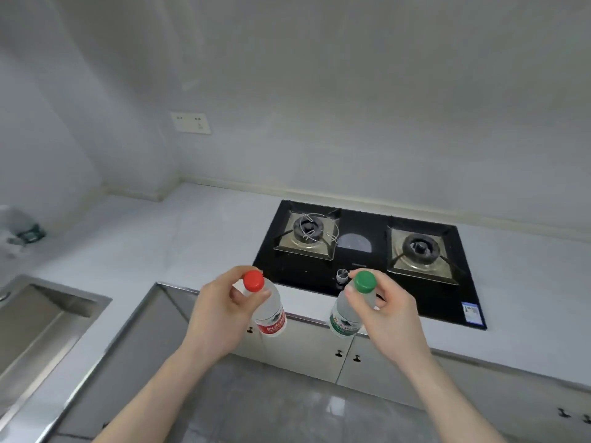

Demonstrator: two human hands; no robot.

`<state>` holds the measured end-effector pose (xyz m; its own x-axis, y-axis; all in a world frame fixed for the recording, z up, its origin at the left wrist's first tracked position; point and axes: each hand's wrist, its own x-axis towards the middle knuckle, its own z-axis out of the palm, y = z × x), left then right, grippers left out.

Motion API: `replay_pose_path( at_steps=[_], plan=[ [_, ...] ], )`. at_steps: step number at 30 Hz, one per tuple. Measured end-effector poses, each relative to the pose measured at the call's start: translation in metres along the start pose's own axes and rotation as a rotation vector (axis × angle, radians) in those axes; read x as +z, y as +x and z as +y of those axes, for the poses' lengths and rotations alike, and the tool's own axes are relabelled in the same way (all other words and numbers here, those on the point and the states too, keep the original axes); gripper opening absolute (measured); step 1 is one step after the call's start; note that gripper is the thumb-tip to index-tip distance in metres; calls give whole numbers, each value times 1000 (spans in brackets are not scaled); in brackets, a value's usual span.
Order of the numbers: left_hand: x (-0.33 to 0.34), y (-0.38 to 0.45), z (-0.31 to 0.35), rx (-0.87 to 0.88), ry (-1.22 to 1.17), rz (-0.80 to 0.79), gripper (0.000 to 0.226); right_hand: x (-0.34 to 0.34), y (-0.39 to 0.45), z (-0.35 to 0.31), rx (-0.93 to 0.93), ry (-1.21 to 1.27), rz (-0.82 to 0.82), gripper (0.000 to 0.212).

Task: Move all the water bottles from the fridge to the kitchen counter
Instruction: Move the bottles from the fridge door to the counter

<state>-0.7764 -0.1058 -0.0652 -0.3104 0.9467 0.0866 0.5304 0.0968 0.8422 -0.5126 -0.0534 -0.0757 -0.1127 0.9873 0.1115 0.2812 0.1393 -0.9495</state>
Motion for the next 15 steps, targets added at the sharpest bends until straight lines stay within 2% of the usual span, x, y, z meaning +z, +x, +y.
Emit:
replay_pose_path(
  at_steps=[8,10,15],
  plan=[
    [-121,15,-69,-81,-4,171,18,145,47,-54,-87,42,-224,15],
    [-133,21,-75,-70,33,181,17,160,53,-61,-88,56,-240,13],
    [-200,35,-122,-105,71,277,19,248,70,-84,-67,89,-315,12]
  ],
)
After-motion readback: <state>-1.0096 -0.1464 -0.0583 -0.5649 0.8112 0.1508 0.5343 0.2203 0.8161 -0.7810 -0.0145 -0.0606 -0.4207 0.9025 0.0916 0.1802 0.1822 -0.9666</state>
